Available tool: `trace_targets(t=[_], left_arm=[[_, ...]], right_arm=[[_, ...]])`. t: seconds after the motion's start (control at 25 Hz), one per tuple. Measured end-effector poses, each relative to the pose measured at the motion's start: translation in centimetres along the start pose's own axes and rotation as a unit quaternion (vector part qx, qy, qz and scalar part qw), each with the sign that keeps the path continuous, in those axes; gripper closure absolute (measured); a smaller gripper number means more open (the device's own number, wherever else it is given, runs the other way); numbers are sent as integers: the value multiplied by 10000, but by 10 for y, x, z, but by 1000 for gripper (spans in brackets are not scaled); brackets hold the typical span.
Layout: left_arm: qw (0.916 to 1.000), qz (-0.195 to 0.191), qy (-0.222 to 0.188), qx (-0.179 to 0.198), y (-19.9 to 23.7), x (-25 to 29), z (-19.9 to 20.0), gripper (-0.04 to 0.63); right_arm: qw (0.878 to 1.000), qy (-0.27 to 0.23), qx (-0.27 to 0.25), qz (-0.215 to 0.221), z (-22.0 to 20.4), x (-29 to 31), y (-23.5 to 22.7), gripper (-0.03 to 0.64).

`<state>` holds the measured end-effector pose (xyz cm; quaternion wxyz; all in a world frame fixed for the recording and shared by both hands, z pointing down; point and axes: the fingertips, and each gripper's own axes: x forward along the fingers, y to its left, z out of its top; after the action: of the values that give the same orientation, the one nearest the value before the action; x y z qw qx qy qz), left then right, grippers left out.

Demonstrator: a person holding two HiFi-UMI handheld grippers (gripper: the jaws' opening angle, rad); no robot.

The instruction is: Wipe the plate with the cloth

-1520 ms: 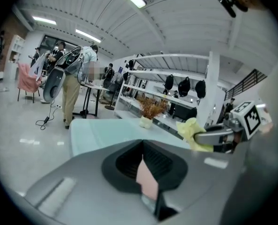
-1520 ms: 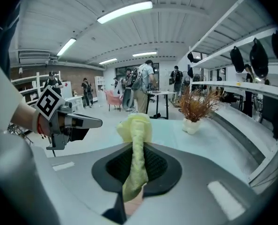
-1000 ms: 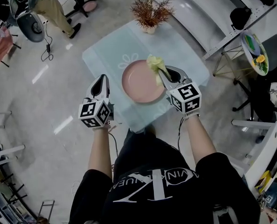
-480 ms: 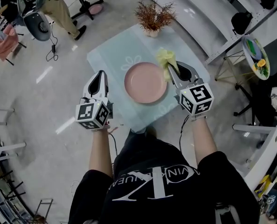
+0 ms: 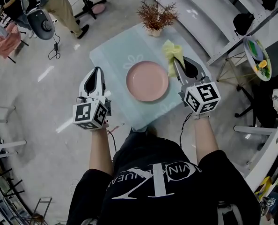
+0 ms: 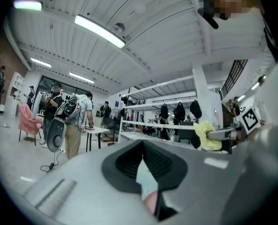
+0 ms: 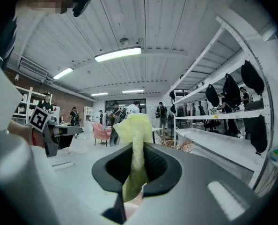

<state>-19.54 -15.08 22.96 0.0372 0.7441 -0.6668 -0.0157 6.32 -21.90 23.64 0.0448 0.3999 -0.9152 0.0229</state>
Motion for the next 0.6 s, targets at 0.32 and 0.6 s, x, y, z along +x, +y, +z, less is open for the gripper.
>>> trace_targets(t=[0.32, 0.6], left_arm=[[9997, 144, -119, 142, 0, -6, 14, 595], [9995, 242, -149, 111, 0, -6, 15, 595]], right_arm=[[9999, -142, -63, -69, 13, -3, -2, 578], [9998, -202, 14, -62, 17, -4, -7, 578]])
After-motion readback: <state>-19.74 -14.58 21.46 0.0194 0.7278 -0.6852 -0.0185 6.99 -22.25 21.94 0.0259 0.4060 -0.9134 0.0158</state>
